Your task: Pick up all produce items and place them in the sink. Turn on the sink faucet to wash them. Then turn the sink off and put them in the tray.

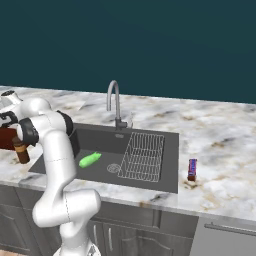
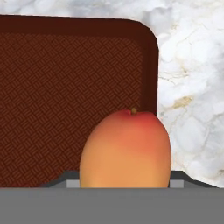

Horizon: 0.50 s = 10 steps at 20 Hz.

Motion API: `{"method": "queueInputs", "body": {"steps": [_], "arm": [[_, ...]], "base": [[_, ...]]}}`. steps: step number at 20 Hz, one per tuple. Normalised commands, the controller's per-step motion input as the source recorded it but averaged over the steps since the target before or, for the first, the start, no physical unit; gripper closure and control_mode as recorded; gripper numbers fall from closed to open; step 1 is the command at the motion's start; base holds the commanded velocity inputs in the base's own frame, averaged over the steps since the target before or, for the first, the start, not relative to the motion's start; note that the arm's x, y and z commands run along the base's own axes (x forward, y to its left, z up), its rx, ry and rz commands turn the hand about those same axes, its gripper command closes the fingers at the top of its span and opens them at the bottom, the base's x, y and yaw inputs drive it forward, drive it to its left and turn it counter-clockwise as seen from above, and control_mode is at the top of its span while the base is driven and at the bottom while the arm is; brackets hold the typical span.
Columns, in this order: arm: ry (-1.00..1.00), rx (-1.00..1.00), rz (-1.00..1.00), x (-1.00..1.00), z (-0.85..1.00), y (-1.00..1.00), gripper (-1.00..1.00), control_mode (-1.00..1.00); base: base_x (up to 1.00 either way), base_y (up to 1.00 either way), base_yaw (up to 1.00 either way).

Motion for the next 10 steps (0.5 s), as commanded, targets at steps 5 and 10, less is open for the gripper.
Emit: {"method": "queueInputs", "body": {"steps": [5, 10], "arm": [[0.00, 0.00, 0.00, 0.02, -0.02, 0.00, 1.00, -1.00], [0.00, 0.00, 0.00, 0.05, -0.03, 0.00, 1.00, -1.00]], "base": [[0.00, 0.00, 0.00], [0.00, 0.00, 0.00]]}}
